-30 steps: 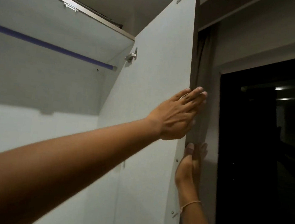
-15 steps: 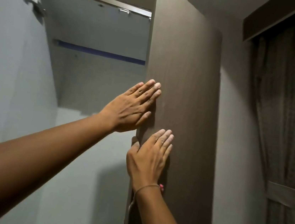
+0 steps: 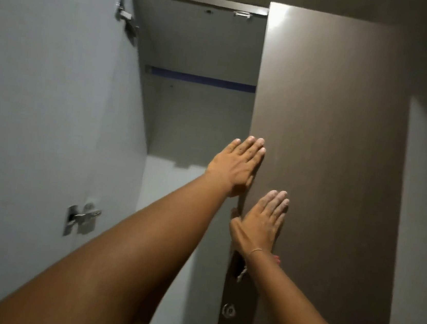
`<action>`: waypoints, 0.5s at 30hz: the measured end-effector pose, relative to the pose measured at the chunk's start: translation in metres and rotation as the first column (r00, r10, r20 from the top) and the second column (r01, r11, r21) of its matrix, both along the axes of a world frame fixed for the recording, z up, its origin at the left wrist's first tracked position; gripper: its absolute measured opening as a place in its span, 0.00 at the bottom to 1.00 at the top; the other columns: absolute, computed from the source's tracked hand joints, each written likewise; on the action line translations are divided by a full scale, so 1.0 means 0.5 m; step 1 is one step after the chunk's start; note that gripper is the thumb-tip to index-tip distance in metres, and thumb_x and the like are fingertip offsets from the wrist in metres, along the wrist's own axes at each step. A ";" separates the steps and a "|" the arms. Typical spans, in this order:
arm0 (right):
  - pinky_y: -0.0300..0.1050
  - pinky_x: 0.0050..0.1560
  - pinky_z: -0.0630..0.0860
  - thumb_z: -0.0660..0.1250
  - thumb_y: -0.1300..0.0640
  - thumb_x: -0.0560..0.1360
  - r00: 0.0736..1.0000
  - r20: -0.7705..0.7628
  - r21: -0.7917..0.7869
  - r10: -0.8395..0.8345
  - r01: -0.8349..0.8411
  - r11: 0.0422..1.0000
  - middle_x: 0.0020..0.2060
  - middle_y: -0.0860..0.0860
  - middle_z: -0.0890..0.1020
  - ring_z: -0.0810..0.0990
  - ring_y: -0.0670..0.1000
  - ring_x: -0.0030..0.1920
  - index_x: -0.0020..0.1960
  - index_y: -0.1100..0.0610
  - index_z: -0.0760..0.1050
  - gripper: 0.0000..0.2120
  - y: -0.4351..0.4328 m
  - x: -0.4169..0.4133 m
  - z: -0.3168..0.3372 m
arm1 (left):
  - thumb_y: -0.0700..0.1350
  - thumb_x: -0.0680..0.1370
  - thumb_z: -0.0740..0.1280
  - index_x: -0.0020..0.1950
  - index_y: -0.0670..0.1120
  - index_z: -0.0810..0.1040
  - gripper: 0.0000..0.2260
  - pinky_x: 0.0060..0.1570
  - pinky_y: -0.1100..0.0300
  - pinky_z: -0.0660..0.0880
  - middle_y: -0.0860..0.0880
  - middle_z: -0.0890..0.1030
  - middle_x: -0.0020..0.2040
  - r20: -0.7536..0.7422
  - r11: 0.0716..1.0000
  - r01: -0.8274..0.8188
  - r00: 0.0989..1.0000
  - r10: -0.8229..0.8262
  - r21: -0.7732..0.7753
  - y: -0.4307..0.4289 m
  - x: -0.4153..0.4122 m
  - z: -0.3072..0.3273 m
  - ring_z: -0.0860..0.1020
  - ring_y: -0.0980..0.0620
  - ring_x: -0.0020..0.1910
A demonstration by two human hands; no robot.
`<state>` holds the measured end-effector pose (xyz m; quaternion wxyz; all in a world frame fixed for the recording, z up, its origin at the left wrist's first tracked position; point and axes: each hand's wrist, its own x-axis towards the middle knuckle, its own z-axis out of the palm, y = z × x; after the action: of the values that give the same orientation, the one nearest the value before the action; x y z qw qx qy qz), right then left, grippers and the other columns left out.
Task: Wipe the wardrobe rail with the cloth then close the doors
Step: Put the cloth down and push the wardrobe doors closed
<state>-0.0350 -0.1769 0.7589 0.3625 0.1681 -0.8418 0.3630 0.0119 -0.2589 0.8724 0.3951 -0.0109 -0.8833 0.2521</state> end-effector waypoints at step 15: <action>0.53 0.79 0.45 0.55 0.49 0.80 0.456 -0.496 0.491 0.739 -0.555 0.671 0.80 0.55 0.52 0.46 0.55 0.80 0.79 0.56 0.53 0.30 -0.092 0.581 0.222 | 0.52 0.81 0.50 0.79 0.50 0.38 0.30 0.76 0.60 0.35 0.51 0.37 0.80 -0.715 0.849 0.293 0.687 0.132 0.439 -0.121 0.772 -0.264 0.36 0.54 0.78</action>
<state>0.2557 -0.2228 0.8700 0.4417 0.6402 -0.5645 0.2763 0.3978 -0.3196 0.7402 0.7084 0.1557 -0.6877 -0.0316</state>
